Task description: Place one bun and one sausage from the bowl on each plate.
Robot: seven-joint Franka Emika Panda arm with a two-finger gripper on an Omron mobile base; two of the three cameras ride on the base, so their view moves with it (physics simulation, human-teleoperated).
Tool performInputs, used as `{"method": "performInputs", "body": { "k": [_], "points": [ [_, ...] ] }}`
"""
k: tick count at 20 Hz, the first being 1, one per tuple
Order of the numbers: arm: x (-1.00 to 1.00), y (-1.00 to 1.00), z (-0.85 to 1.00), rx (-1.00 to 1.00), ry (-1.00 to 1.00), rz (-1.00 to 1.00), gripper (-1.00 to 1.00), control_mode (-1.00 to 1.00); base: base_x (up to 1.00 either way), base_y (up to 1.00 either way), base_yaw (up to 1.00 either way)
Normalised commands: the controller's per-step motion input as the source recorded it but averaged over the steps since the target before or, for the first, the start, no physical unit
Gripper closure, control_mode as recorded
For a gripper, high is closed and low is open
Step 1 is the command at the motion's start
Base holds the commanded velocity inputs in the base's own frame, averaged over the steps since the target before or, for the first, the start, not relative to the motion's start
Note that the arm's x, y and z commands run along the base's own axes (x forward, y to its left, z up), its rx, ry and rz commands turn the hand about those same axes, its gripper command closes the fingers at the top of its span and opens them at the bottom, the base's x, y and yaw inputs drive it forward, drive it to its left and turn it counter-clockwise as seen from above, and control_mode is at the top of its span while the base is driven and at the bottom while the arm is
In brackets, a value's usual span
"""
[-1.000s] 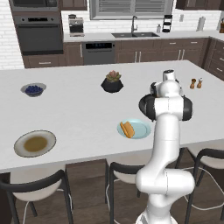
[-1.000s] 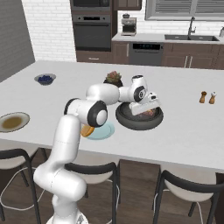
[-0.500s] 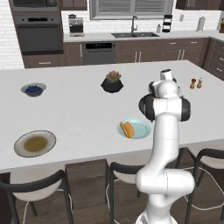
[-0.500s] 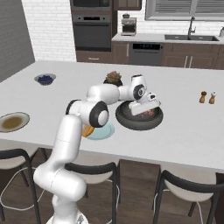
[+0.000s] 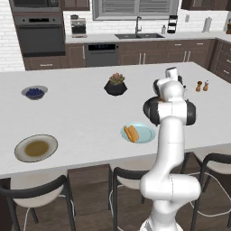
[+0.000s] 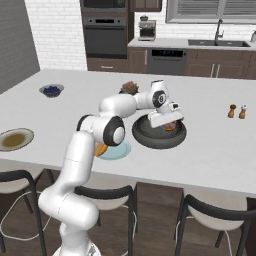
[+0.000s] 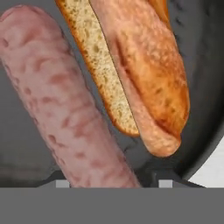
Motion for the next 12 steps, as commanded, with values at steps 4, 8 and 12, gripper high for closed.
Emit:
{"method": "performInputs", "body": {
  "k": [4, 8, 12],
  "points": [
    [-0.49, 0.20, 0.42, 0.00, -0.02, 0.00, 1.00, -1.00, 0.00, 0.00, 0.00],
    [-0.48, 0.52, 0.17, 0.00, 0.00, 0.00, 1.00, -1.00, 0.00, 0.00, 0.00],
    [-0.09, 0.94, 0.15, 0.00, -0.13, 0.00, 1.00, -1.00, 0.00, 0.00, 0.00]
  ]
}}
